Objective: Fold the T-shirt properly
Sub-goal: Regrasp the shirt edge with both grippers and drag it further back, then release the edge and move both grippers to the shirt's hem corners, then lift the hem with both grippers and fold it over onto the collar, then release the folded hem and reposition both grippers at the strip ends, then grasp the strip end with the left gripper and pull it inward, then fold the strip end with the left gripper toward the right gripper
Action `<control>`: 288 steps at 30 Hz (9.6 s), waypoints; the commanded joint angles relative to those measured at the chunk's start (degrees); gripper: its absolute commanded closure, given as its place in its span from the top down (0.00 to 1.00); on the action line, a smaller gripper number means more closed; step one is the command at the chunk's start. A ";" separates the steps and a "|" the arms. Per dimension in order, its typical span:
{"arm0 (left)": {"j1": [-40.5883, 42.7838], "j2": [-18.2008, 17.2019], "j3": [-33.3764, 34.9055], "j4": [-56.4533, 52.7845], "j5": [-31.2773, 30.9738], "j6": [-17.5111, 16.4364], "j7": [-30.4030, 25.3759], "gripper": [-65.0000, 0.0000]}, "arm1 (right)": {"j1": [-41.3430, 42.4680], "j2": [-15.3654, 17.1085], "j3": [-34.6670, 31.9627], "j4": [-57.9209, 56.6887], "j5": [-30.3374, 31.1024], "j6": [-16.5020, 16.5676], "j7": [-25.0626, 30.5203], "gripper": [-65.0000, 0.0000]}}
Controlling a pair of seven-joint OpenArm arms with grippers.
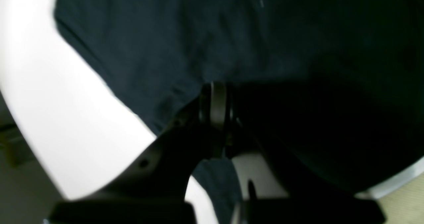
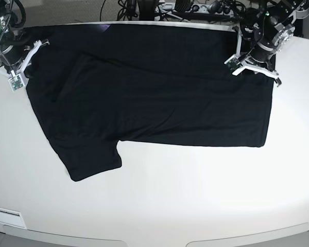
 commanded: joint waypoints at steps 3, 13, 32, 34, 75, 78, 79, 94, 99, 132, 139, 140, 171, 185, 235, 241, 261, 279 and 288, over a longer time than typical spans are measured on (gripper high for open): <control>-0.22 -1.16 -3.96 2.51 1.38 6.29 -4.68 0.00 | -0.33 0.76 0.61 0.87 1.29 0.66 0.74 0.00; -14.62 2.36 -34.99 -20.33 -43.58 -12.13 -11.58 0.00 | -0.96 0.52 0.59 0.87 2.69 1.51 0.61 0.00; -48.92 15.06 -26.86 -81.77 -73.50 -26.10 0.52 0.52 | -0.92 0.52 0.59 0.87 2.64 2.60 1.27 0.00; -49.16 16.59 -23.91 -82.16 -73.53 -26.08 0.74 0.52 | -0.92 0.52 0.59 0.87 2.67 2.60 1.25 0.00; -49.66 19.82 -20.20 -82.16 -71.34 -24.76 12.07 0.00 | 74.31 -8.55 -14.95 -89.00 21.77 17.92 3.52 0.53; -49.64 19.82 -20.20 -82.16 -71.34 -24.76 12.15 0.00 | 74.31 -10.99 -14.95 -89.00 21.94 20.11 2.62 0.53; -49.66 19.80 -20.20 -82.16 -71.34 -24.76 12.28 0.00 | 74.36 -11.61 -14.95 -89.00 21.97 20.55 2.62 0.53; -50.64 19.74 -20.20 -77.59 -83.38 -36.01 21.07 0.00 | 67.73 -7.58 -16.76 -68.06 33.75 22.02 -11.96 0.00; -48.81 19.43 -20.20 -68.48 -91.79 -36.01 30.48 0.00 | 55.82 -1.84 -19.52 -49.64 37.11 22.02 -13.75 0.00; -24.87 -5.90 -20.22 -29.11 -91.79 -36.01 30.48 0.00 | 24.15 11.47 -11.08 -14.67 34.99 22.02 -14.88 0.00; -24.68 -7.48 -20.20 -29.11 -91.79 -36.01 30.48 0.00 | 24.15 11.45 -11.08 -14.67 38.73 22.02 -15.85 0.00; -24.20 -7.48 -20.20 -29.11 -91.79 -36.01 30.48 0.00 | 24.15 11.43 -11.08 -14.67 39.78 22.02 -16.65 0.00; -14.29 -7.30 -20.31 -29.11 -80.32 -36.01 21.79 0.51 | 19.41 -0.39 12.31 -3.76 57.41 22.02 -27.93 0.00; -15.58 -6.54 -20.81 -29.11 -80.24 -36.01 21.59 0.51 | 16.22 -14.10 1.05 -11.58 29.40 22.02 -8.46 0.00; -6.84 36.59 -44.15 -32.13 -70.86 -24.74 16.90 0.55 | 16.37 -15.04 -0.22 -4.90 -9.64 -8.66 -5.01 0.59; -8.90 39.17 -35.89 -32.13 -68.89 -25.27 16.90 0.55 | 16.39 -15.04 -0.22 -4.90 -9.62 -7.80 -4.98 0.59; -10.54 25.75 -54.58 -32.06 -69.72 -24.55 16.48 0.00 | 12.63 -14.86 -0.31 9.33 6.93 5.73 -4.35 0.37; -10.23 24.44 -55.21 -30.84 -91.79 -35.19 24.83 0.00 | 15.37 -16.17 -8.26 -18.80 -4.81 13.55 10.54 0.00; -14.58 35.34 -51.52 -25.97 -91.79 -35.50 23.85 0.00 | 15.26 -16.28 -8.26 -18.75 -0.72 13.57 5.66 0.00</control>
